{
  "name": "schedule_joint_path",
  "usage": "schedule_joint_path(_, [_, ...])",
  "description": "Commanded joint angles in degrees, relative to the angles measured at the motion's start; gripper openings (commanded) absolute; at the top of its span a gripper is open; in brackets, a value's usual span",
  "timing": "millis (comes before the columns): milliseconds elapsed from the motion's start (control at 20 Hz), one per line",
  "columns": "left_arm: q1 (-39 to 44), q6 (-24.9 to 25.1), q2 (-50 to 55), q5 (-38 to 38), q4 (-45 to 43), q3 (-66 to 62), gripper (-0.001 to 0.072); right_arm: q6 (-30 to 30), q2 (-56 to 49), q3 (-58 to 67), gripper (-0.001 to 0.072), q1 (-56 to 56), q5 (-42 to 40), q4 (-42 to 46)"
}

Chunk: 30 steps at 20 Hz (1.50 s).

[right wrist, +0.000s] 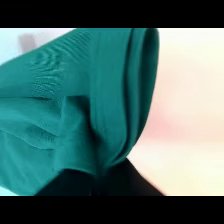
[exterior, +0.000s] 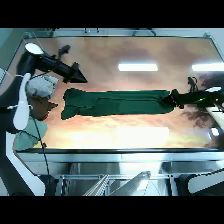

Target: Fold the shirts.

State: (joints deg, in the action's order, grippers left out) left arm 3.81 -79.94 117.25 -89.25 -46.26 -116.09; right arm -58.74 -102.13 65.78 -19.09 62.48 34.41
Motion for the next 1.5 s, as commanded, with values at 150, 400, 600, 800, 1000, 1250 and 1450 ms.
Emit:
schedule_joint_path(150, [14.93, 0.44, 4.48, 9.86, -13.22, -0.09, 0.0034, 0.42, -0.22, 0.48, 0.0017, -0.37, 1.07, -1.42])
schedule_joint_path(400, [19.91, 0.44, 9.79, 10.16, -13.18, -0.11, 0.0034, 0.42, 1.62, 0.59, 0.0017, -1.95, 1.73, -1.44])
schedule_joint_path(600, [20.57, 0.35, 9.81, 13.03, -11.65, -0.11, 0.0033, 0.42, 2.34, 1.95, 0.0016, -3.23, 5.35, -1.70])
schedule_joint_path(800, [20.57, 0.48, 9.81, 17.79, -0.98, -0.11, 0.0033, 0.17, 3.39, 5.07, 0.0016, -4.48, 11.89, -2.16])
schedule_joint_path(1000, [18.67, 7.37, 7.28, 15.78, 19.89, -0.11, 0.0032, -3.19, 4.02, 12.04, 0.0016, -8.52, 22.12, -2.10])
schedule_joint_path(1250, [10.80, 8.96, -1.33, 1.05, 23.37, -0.11, 0.0022, -12.94, 5.62, 23.89, 0.0016, -13.94, 28.52, -2.14])
schedule_joint_path(1450, [5.40, 7.69, -8.00, -2.16, 23.54, -0.11, 0.0022, -18.27, 6.75, 24.68, 0.0016, -5.86, 28.35, -2.08])
